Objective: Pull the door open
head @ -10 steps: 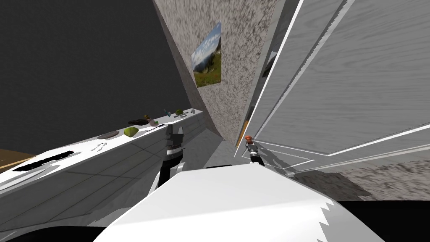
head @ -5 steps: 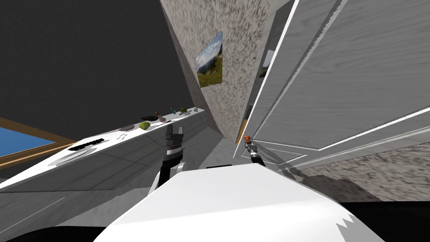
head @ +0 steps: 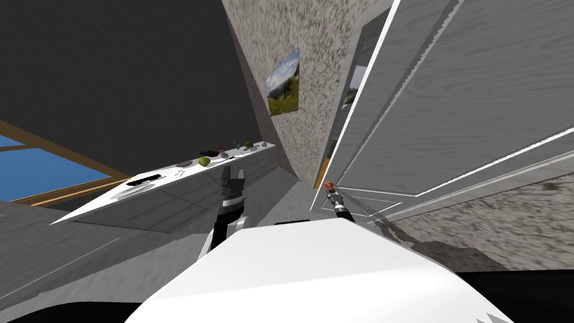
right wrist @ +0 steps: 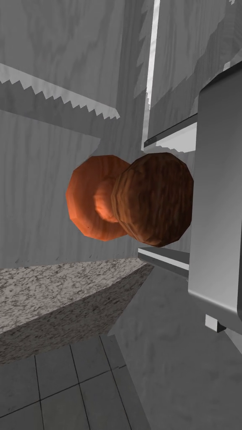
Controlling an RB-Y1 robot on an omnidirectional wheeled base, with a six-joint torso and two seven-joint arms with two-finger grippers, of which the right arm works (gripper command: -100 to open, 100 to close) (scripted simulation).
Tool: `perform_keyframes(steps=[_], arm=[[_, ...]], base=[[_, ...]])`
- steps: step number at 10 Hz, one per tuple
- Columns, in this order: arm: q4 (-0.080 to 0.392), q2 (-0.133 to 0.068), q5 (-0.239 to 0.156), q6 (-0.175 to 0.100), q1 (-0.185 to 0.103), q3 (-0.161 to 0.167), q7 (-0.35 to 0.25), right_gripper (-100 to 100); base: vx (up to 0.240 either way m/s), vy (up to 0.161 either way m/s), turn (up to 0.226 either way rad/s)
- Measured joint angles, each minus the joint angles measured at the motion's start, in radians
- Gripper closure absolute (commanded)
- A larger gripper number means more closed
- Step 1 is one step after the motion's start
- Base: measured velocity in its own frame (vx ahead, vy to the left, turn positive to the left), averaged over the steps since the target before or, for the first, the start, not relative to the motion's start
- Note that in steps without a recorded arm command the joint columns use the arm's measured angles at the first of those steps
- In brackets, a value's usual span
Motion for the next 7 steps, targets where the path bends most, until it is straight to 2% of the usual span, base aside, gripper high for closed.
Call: perform_keyframes(steps=[3,4,5,7], arm=[[0.003,-0.033,0.026,-0.033,0.017,0.043,-0.049,100],[0.004,-0.043,0.033,-0.044,0.023,0.056,-0.064,100],[0.007,-0.042,0.035,-0.044,0.027,0.06,-0.067,100],[0.007,-0.054,0.044,-0.058,0.035,0.072,-0.083,100]], base=[[-0.24,-0.013,0.073],[-0.107,-0.011,0.015],[-0.114,-0.012,0.089],[-0.168,-0.046,0.08]])
